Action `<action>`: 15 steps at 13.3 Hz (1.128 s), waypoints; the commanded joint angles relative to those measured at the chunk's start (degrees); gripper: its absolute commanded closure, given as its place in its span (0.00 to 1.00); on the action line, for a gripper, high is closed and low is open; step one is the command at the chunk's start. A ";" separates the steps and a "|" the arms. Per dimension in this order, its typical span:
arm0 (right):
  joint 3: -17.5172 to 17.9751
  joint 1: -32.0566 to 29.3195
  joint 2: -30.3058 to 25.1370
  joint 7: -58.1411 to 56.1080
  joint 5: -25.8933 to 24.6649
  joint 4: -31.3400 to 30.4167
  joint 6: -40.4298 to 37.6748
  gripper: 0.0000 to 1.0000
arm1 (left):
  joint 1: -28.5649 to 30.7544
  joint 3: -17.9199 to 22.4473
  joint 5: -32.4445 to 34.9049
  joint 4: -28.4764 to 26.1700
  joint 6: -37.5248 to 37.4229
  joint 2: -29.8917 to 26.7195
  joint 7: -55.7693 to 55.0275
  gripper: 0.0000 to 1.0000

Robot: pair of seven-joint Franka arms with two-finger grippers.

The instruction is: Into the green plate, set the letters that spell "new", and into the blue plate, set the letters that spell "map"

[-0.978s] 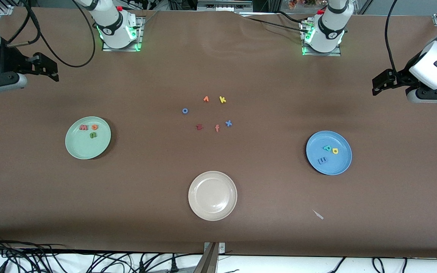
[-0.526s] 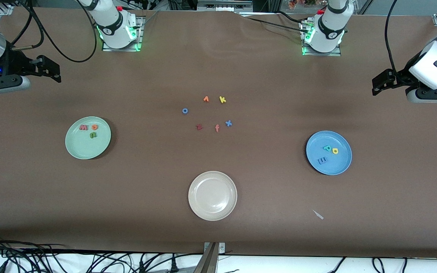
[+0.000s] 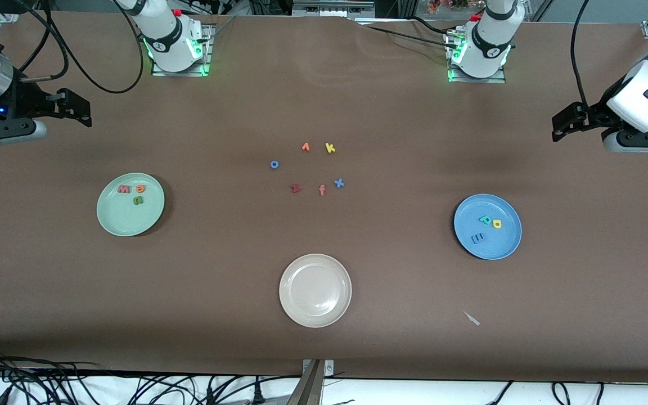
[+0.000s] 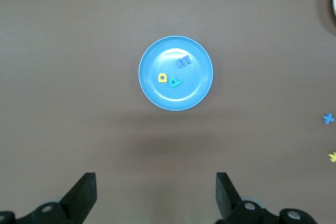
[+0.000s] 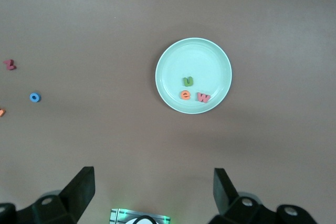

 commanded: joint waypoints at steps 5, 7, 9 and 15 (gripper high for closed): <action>-0.42 -0.73 0.09 1.76 -0.50 -0.44 -0.14 0.00 | 0.03 -0.07 -1.33 1.39 -0.31 0.53 0.67 0.00; -0.25 -0.73 0.00 1.76 -0.68 -0.52 0.30 0.00 | 0.03 -0.07 -1.33 1.39 -0.31 0.53 0.67 0.00; 0.19 -2.12 -0.09 1.76 -0.76 -0.70 0.65 0.00 | 0.03 -0.07 -1.33 1.39 -0.31 0.53 0.67 0.00; 4.41 -7.15 -0.17 1.76 -0.85 -0.88 1.09 0.00 | -0.32 -0.16 -0.89 1.48 -0.31 0.53 0.58 0.00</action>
